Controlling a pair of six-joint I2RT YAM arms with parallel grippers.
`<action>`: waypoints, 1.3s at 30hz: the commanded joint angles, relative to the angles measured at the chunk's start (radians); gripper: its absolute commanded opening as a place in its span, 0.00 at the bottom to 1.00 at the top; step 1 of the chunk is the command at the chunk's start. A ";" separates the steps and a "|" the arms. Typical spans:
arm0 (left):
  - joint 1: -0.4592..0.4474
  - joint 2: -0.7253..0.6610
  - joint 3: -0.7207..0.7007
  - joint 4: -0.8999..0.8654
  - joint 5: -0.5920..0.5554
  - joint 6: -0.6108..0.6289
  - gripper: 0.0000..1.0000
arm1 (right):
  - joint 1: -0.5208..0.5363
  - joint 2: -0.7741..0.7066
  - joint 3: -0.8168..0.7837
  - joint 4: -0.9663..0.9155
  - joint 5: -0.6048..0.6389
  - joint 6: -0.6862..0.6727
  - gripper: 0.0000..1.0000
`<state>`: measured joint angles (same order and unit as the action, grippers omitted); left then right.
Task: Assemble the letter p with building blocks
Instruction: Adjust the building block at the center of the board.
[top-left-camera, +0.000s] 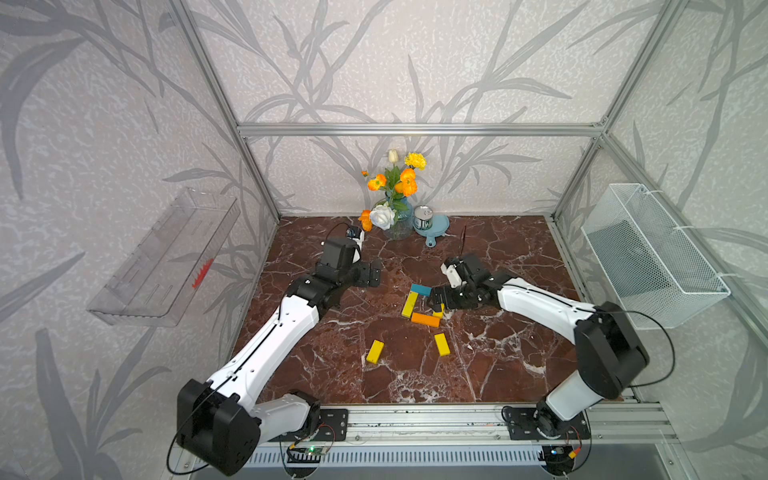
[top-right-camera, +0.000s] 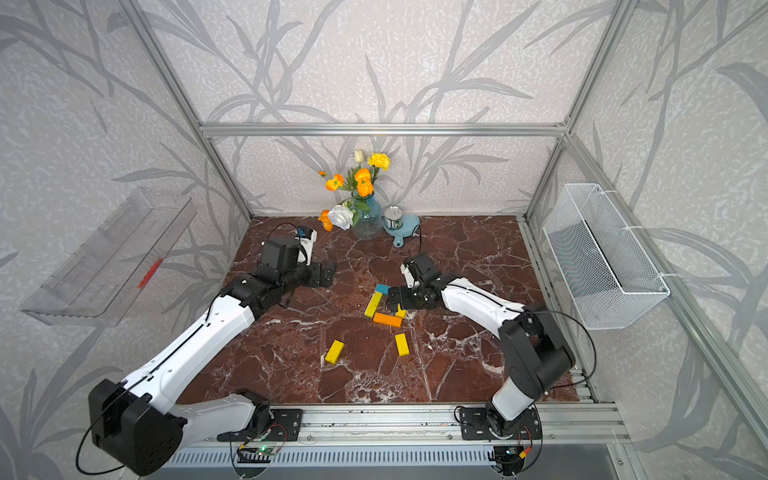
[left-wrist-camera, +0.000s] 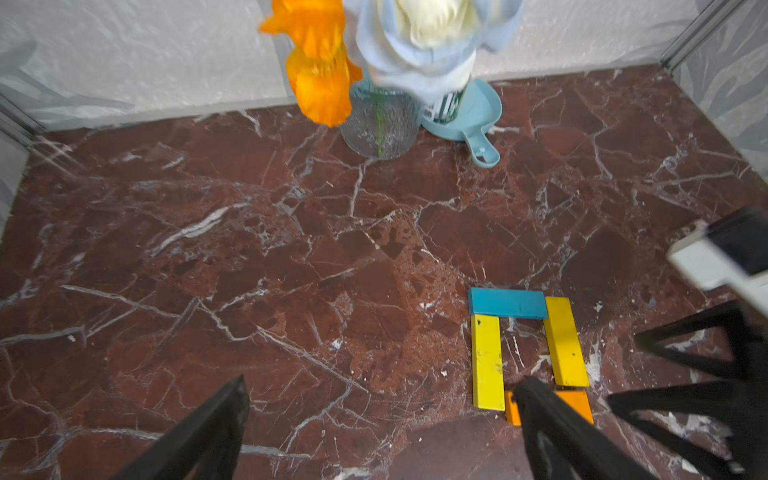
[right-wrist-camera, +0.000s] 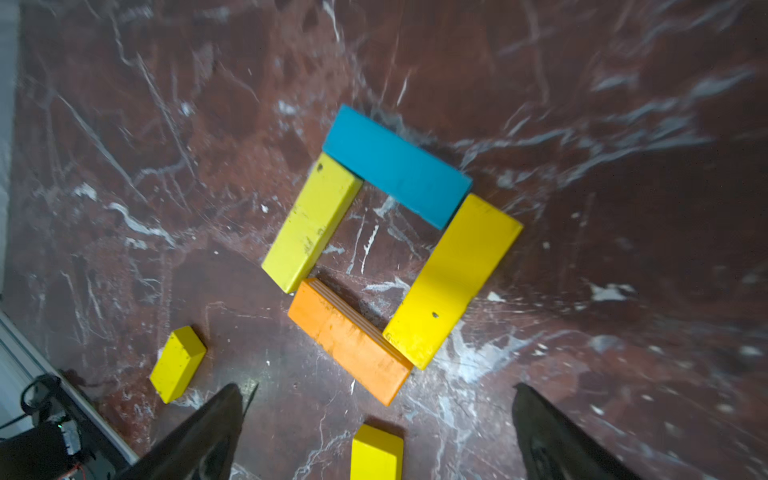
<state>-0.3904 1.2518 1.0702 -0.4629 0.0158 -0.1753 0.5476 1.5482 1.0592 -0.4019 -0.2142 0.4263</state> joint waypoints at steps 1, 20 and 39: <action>0.001 0.081 -0.003 -0.139 0.108 0.006 1.00 | -0.070 -0.088 -0.007 -0.060 0.070 -0.028 0.99; -0.075 0.438 0.109 -0.237 0.162 -0.016 1.00 | -0.120 -0.051 -0.087 -0.036 -0.014 -0.043 0.99; -0.179 0.648 0.290 -0.380 -0.100 0.024 1.00 | -0.120 -0.076 -0.112 -0.034 -0.022 -0.043 0.99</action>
<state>-0.5709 1.8896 1.3388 -0.7952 -0.0387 -0.1673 0.4255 1.4929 0.9600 -0.4316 -0.2295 0.3893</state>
